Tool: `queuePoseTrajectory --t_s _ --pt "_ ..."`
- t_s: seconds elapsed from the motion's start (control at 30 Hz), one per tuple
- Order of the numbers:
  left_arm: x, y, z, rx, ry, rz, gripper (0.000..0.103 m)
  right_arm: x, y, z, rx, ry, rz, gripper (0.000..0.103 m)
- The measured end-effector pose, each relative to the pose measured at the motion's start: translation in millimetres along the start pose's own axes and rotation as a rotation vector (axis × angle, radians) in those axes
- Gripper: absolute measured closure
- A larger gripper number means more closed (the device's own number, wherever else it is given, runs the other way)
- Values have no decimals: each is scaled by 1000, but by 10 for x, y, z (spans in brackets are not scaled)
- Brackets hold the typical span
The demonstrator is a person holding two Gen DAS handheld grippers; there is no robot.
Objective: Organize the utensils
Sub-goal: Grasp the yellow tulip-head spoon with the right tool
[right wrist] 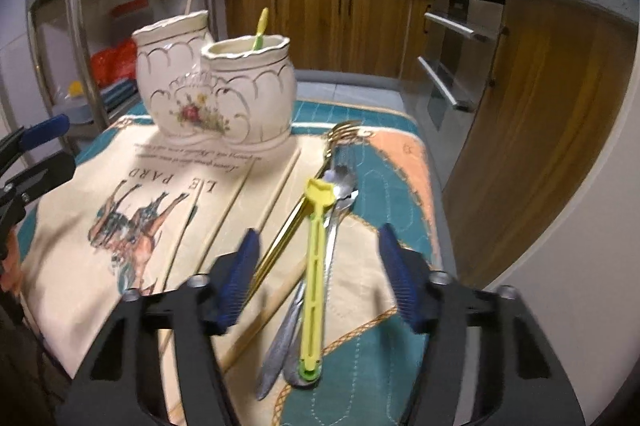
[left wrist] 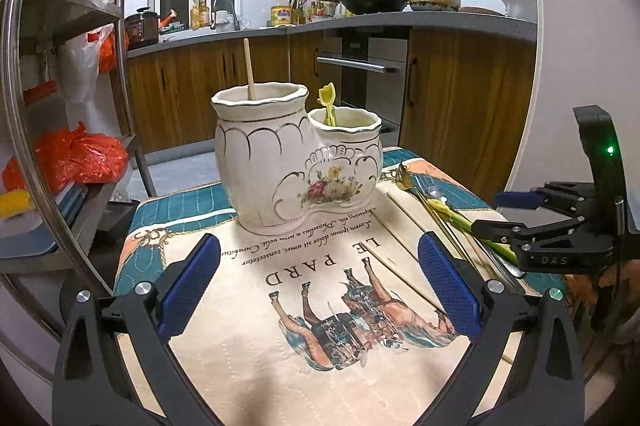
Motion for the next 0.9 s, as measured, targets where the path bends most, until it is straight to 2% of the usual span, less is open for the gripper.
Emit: queuePoseTrajectory --t_s 0.2,0.43,0.57,0.9 --pt "-58 -14 -18 5 -12 -8 6 64 -52 -18 28 18 8 71" --pt "-103 -66 -61 25 -18 -14 6 99 -163 5 60 40 -17 78" --pt "-128 -85 -77 34 -25 -15 6 92 -242 46 80 58 -49 86" --pt "-144 -120 -90 44 -31 -20 6 103 -285 54 109 109 -81 87"
Point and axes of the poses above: each gripper's, at about its wrist camera, not at the fingertips, and y roughly against the way its jaws point, x to its left, z to its top, the point moved 7 cm from there along -y, roughly the way its jaws point, and after that the axes turned 6 degrees about x, right-handed, at the moved point
